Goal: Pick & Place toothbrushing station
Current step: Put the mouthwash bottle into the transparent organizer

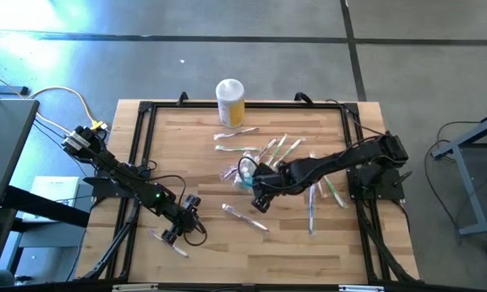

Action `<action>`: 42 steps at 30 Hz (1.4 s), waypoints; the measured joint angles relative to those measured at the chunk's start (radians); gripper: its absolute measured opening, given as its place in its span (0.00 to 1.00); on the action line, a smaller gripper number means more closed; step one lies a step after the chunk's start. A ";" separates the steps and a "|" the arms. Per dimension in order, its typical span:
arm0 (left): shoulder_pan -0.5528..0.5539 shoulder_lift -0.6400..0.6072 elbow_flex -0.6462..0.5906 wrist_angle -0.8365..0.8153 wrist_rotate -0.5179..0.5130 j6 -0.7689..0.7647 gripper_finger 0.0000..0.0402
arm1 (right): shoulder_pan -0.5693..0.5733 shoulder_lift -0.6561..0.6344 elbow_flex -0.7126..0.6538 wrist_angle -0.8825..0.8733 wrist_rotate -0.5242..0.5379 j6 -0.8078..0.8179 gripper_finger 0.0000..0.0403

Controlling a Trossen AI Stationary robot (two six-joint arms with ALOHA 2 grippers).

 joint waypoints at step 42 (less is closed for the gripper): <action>0.000 0.000 0.001 -0.014 -0.008 0.015 0.49 | -0.143 0.344 0.582 -0.576 -0.238 -0.059 0.24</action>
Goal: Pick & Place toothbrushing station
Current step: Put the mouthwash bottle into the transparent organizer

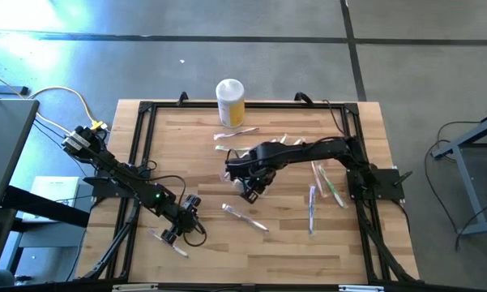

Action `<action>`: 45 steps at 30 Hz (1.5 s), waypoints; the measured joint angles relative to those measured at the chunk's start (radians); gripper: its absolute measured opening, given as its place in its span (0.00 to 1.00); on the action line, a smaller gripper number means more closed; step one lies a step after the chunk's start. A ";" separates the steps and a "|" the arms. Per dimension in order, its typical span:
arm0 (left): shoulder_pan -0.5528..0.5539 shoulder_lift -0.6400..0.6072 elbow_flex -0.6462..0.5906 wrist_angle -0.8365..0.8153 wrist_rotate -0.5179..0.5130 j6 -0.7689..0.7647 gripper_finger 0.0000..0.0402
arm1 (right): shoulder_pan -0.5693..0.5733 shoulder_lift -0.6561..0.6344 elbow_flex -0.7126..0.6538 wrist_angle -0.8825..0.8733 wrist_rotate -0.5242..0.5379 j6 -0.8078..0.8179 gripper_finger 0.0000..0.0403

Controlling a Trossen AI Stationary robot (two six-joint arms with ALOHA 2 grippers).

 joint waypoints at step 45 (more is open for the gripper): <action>0.000 0.000 0.000 -0.012 -0.003 0.001 0.49 | -0.061 0.000 -0.001 0.092 -0.125 0.096 0.25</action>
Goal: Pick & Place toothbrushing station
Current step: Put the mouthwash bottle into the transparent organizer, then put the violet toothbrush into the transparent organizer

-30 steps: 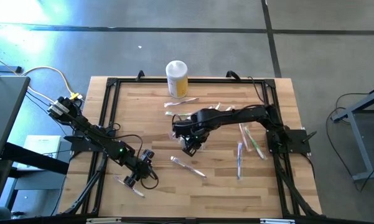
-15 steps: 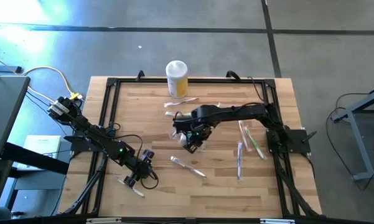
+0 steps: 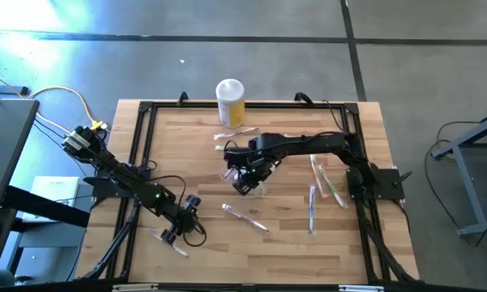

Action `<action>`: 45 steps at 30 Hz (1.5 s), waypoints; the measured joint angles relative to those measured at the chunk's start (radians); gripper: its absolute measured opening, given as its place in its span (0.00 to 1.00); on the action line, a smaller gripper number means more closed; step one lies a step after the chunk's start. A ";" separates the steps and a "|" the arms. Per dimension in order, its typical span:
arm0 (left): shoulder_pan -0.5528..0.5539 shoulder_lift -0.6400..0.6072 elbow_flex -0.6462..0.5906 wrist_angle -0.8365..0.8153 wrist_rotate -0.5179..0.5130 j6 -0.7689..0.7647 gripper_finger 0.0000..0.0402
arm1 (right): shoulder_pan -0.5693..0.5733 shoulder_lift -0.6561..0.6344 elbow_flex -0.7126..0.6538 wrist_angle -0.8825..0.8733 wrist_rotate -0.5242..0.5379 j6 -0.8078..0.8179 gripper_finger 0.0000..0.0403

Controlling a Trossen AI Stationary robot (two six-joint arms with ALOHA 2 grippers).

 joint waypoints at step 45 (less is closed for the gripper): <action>0.000 0.000 0.000 -0.005 0.010 -0.003 0.49 | 0.043 0.000 -0.001 0.028 -0.276 0.020 0.38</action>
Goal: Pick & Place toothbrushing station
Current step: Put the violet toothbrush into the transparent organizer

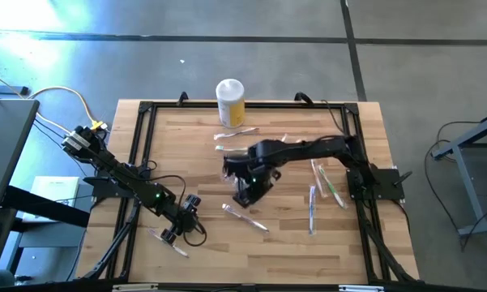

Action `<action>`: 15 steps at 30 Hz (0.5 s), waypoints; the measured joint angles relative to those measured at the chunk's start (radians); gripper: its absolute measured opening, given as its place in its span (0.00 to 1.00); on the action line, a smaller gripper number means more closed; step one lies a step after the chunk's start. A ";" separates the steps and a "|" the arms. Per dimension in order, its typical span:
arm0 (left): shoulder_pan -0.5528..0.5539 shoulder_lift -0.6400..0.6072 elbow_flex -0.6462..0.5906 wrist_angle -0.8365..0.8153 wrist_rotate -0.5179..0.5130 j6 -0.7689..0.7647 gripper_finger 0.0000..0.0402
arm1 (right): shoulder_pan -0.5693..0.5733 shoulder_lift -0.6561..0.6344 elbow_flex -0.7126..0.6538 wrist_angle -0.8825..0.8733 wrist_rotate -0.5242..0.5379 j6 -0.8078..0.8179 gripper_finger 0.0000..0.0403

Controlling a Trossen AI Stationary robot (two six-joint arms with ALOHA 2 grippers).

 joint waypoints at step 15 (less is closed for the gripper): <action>0.000 0.000 -0.002 0.009 0.014 -0.006 0.49 | 0.241 0.000 -0.117 0.325 0.622 -0.230 0.34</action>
